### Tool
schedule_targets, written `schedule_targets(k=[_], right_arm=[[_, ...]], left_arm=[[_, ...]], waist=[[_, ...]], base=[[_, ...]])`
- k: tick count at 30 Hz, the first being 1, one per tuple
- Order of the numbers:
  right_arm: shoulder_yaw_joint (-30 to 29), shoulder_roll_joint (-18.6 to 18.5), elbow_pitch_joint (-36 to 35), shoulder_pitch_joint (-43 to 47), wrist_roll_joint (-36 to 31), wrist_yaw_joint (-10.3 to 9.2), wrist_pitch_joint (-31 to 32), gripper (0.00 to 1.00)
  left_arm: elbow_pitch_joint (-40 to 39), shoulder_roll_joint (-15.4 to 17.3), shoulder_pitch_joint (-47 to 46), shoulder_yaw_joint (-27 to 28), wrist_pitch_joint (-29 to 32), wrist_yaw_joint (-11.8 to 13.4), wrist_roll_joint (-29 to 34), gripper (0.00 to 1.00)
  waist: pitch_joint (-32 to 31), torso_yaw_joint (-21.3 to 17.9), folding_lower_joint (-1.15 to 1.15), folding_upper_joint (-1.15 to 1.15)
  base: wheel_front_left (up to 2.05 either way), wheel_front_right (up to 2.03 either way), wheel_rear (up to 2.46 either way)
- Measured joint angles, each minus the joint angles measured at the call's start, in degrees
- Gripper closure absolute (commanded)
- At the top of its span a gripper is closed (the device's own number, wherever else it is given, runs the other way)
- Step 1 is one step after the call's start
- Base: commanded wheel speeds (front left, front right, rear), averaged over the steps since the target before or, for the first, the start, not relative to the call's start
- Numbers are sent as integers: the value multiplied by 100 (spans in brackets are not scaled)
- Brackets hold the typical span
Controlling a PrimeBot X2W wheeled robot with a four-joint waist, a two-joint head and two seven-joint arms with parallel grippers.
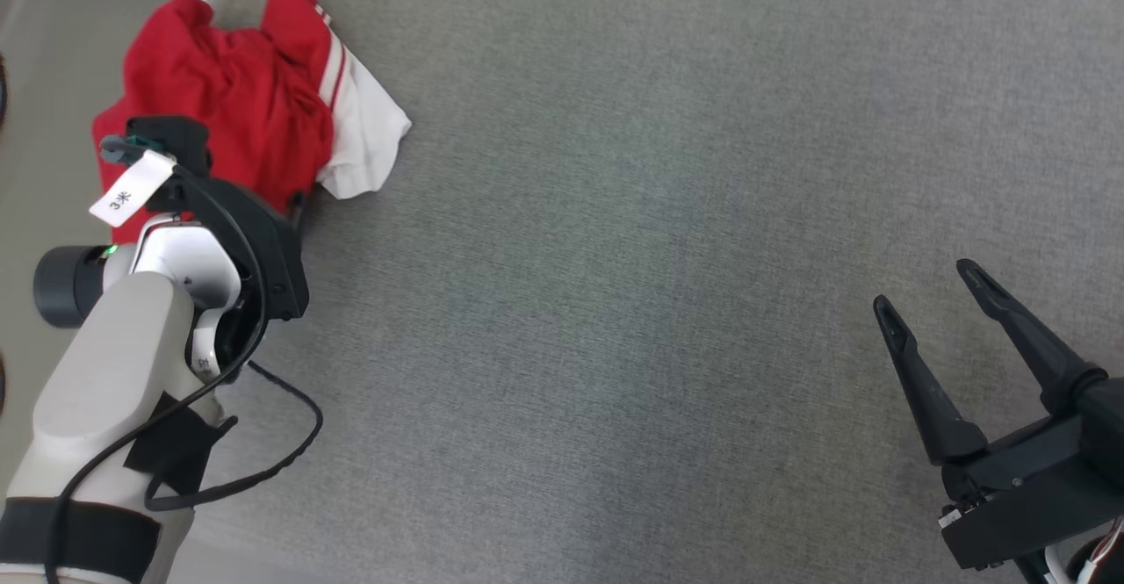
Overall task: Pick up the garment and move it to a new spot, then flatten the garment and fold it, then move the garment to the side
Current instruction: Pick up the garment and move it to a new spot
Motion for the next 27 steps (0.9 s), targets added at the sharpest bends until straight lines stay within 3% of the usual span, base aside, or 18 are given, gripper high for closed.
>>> schedule_targets(k=[9, 10, 11, 12, 19, 27], right_arm=[[-92, -38, -289, -3, 0, -57, 276, 0], [-141, -55, -342, -1, 1, -59, 320, 0], [-161, -64, -356, -1, 1, -81, 333, 0], [-178, -71, -364, -1, 1, -102, 366, 0], [-119, -46, -358, -71, 14, -104, 423, 0], [23, 169, -91, -281, 212, -127, 353, 0]], left_arm=[[544, 5, -187, 32, 53, 46, -15, 0], [624, -12, -299, 24, 51, 46, -10, 46], [670, -27, -349, 20, 42, 46, -10, 85], [700, -47, -381, 19, 42, 46, -9, 100], [922, -159, -474, 22, -58, 27, -16, 100], [1061, -148, -503, -177, -287, -219, 81, 100]], waist=[[362, -183, -1, 0], [416, -200, -1, 0], [437, -202, -1, 0], [453, -201, -1, 0], [444, -152, -1, 0], [266, -110, -1, 0]], base=[[0, 0, 0], [0, 0, 0], [0, 0, 0], [0, 0, 0], [0, 0, 0], [0, 0, 0]])
